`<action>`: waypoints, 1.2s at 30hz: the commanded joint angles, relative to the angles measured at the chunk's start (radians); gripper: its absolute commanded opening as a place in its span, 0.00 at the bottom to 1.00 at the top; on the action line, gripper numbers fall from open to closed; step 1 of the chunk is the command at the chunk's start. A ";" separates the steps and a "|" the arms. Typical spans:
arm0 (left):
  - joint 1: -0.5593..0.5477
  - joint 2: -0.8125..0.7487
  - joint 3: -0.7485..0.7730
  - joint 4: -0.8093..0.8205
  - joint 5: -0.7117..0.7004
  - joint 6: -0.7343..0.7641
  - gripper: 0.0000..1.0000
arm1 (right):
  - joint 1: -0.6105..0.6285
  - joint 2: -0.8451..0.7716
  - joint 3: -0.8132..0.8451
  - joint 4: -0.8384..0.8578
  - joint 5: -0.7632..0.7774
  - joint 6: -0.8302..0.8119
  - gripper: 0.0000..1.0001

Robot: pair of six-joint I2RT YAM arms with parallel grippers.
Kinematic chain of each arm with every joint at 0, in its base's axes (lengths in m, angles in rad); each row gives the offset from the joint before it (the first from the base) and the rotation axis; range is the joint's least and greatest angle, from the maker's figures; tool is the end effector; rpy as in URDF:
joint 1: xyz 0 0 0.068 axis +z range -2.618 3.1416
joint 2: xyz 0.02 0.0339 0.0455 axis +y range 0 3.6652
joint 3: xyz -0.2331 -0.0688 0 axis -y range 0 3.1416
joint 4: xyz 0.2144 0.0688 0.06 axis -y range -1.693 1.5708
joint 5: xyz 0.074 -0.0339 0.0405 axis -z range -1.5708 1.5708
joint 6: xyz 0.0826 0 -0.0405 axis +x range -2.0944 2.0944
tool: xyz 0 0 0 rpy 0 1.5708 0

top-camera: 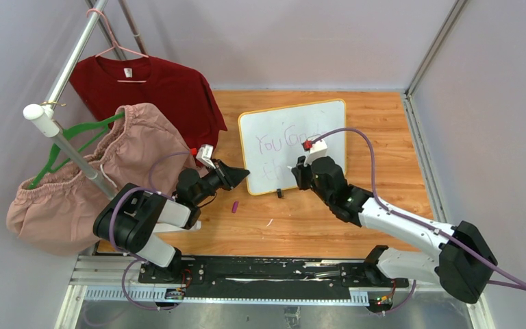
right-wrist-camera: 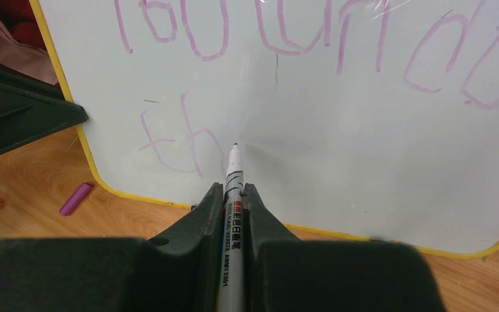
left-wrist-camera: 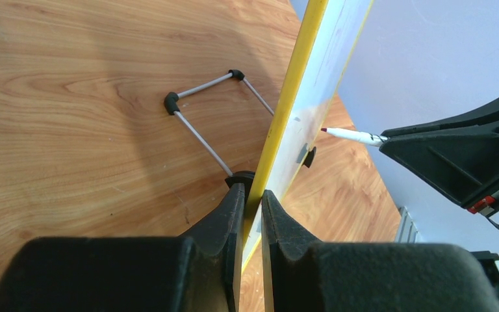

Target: Write a sentence on the whiteboard

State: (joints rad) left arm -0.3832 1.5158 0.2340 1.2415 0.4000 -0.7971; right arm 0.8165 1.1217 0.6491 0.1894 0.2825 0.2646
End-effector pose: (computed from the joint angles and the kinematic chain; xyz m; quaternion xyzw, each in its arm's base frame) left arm 0.2437 -0.1329 0.1518 -0.0106 0.7200 -0.4968 0.4843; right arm 0.2114 0.1914 0.2365 -0.1344 0.7849 0.2093 0.5675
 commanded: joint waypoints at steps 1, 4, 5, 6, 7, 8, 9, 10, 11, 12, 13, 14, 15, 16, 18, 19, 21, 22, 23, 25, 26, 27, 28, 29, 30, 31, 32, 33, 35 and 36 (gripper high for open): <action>-0.005 -0.012 -0.007 0.072 -0.001 -0.007 0.00 | -0.020 0.011 0.040 0.036 0.022 -0.010 0.00; -0.005 -0.009 -0.007 0.075 0.000 -0.007 0.00 | -0.025 0.021 0.044 0.044 0.022 -0.009 0.00; -0.005 -0.008 -0.007 0.076 0.000 -0.008 0.00 | -0.027 0.026 0.047 0.045 0.025 -0.008 0.00; -0.005 -0.009 -0.006 0.076 0.000 -0.009 0.00 | -0.029 0.032 0.048 0.045 0.024 -0.008 0.00; -0.005 -0.009 -0.007 0.077 0.000 -0.008 0.00 | -0.033 0.038 0.050 0.047 0.022 -0.006 0.00; -0.005 -0.009 -0.007 0.078 0.000 -0.008 0.00 | -0.036 0.042 0.052 0.048 0.021 -0.005 0.00; -0.005 -0.008 -0.006 0.078 0.000 -0.008 0.00 | -0.039 0.046 0.052 0.050 0.018 -0.004 0.00; -0.005 -0.009 -0.007 0.078 0.000 -0.009 0.00 | -0.041 0.051 0.052 0.051 0.016 -0.003 0.00; -0.005 -0.008 -0.008 0.078 0.000 -0.010 0.00 | -0.044 0.055 0.052 0.051 0.014 -0.001 0.00; -0.005 -0.008 -0.007 0.078 0.000 -0.009 0.00 | -0.046 0.059 0.052 0.051 0.014 0.001 0.00; -0.005 -0.008 -0.007 0.078 0.000 -0.010 0.00 | -0.046 0.060 0.051 0.051 0.013 0.003 0.00; -0.005 -0.009 -0.007 0.078 0.000 -0.010 0.00 | -0.046 0.061 0.049 0.051 0.013 0.005 0.00; -0.005 -0.007 -0.007 0.079 0.000 -0.010 0.00 | -0.047 0.063 0.049 0.051 0.013 0.005 0.00; -0.005 -0.007 -0.006 0.080 0.000 -0.010 0.00 | -0.047 0.064 0.046 0.051 0.012 0.006 0.00; -0.005 -0.007 -0.007 0.081 0.000 -0.011 0.00 | -0.048 0.062 0.042 0.049 0.014 0.008 0.00; -0.005 -0.005 -0.007 0.082 0.000 -0.011 0.00 | -0.049 0.061 0.041 0.046 0.016 0.008 0.00; -0.005 -0.005 -0.007 0.084 0.000 -0.011 0.00 | -0.048 0.058 0.035 0.040 0.018 0.007 0.00; -0.005 -0.005 -0.007 0.084 0.000 -0.011 0.00 | -0.049 0.055 0.032 0.038 0.019 0.008 0.00; -0.005 -0.005 -0.006 0.083 0.000 -0.011 0.00 | -0.050 0.053 0.027 0.036 0.020 0.008 0.00; -0.005 -0.005 -0.006 0.085 0.000 -0.012 0.00 | -0.050 0.049 0.018 0.031 0.020 0.011 0.00; -0.005 -0.006 -0.007 0.086 0.001 -0.013 0.00 | -0.051 0.045 0.014 0.029 0.020 0.011 0.00; -0.005 -0.005 -0.008 0.087 0.001 -0.014 0.00 | -0.052 0.042 0.009 0.029 0.020 0.013 0.00; -0.005 -0.006 -0.008 0.086 0.002 -0.014 0.00 | -0.052 0.040 0.003 0.028 0.020 0.013 0.00; -0.005 -0.007 -0.008 0.085 0.002 -0.013 0.00 | -0.051 0.037 -0.002 0.028 0.020 0.016 0.00; -0.005 -0.007 -0.008 0.082 0.001 -0.013 0.00 | -0.051 0.035 -0.006 0.028 0.020 0.017 0.00; -0.005 -0.006 -0.008 0.081 0.001 -0.012 0.00 | -0.051 0.033 -0.008 0.028 0.020 0.018 0.00; -0.005 -0.007 -0.008 0.081 0.000 -0.012 0.00 | -0.053 0.031 -0.010 0.027 0.020 0.019 0.00; -0.005 -0.006 -0.008 0.081 0.000 -0.011 0.00 | -0.053 0.029 -0.011 0.027 0.020 0.018 0.00; -0.005 -0.007 -0.008 0.079 0.000 -0.010 0.00 | -0.053 0.028 -0.007 0.022 0.016 0.020 0.00; -0.005 -0.008 -0.008 0.079 0.000 -0.010 0.00 | -0.053 0.025 -0.002 0.020 0.013 0.021 0.00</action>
State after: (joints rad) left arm -0.3832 1.5158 0.2333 1.2476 0.3992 -0.7971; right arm 0.7830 1.1622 0.6567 0.2157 0.2806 0.2737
